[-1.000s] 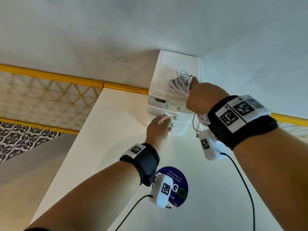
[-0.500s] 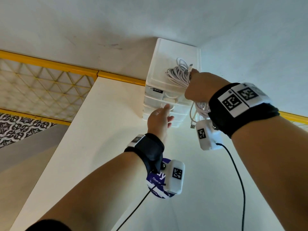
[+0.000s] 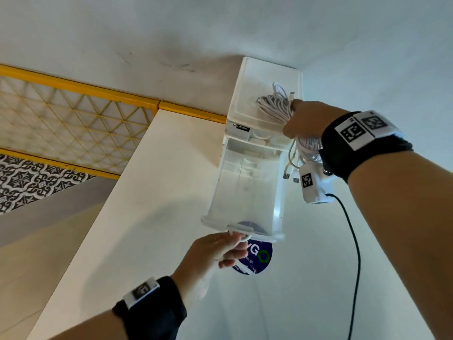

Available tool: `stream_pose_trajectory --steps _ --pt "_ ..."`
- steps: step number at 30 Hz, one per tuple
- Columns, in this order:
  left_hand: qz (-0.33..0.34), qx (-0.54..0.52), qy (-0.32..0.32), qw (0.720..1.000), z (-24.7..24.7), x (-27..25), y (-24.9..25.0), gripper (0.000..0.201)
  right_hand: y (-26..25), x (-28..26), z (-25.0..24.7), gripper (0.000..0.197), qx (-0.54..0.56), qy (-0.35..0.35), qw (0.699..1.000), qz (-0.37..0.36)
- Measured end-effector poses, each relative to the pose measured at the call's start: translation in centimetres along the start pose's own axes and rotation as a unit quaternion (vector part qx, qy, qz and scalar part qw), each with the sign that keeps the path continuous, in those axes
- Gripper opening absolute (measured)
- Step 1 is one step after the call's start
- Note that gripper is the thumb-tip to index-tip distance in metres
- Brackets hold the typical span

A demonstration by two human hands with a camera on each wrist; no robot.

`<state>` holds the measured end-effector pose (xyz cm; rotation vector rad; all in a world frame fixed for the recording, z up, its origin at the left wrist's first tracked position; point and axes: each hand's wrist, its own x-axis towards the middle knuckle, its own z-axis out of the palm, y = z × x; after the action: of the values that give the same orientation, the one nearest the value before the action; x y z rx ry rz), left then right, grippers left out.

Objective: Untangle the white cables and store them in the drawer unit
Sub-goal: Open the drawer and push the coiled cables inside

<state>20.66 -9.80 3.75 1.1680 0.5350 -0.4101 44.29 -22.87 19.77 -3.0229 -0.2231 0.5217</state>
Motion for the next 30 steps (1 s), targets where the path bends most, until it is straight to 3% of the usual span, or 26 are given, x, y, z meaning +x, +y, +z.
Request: stream_pose_trajectory --steps 5,8,12,17,19,22,26,30 --pt "0.019 0.003 0.004 1.0 0.6 -0.5 0.7 0.016 -0.6 -2.6 -0.1 0.077 0.132 0.031 0.991 -0.011" --pt "0.026 0.008 0.007 1.0 0.7 -0.7 0.6 0.015 -1.7 -6.1 1.2 0.076 0.198 0.009 0.979 -0.047" --pt "0.029 0.01 0.024 0.999 0.4 -0.8 0.5 0.014 -3.1 -6.9 6.5 0.067 0.143 -0.117 0.983 0.002" --pt "0.017 0.016 0.042 0.999 -0.1 -0.5 0.3 0.011 -5.2 -4.6 11.0 0.067 0.071 -0.162 0.981 0.074" --pt "0.011 0.023 0.038 0.999 -0.5 -0.3 0.4 0.012 -6.3 -3.9 11.6 0.058 0.064 -0.184 0.976 0.099" --pt "0.009 0.046 0.03 0.998 -1.0 -0.1 0.5 0.013 -7.4 -3.2 11.2 0.049 0.016 -0.174 0.983 0.063" --pt "0.01 0.068 0.03 0.997 -1.2 0.0 0.4 0.014 -6.8 -2.1 11.5 0.07 0.114 -0.122 0.985 0.051" --pt "0.002 0.094 0.025 0.995 -1.4 0.1 0.8 0.013 -7.1 -1.3 12.5 0.101 0.157 -0.08 0.979 0.104"
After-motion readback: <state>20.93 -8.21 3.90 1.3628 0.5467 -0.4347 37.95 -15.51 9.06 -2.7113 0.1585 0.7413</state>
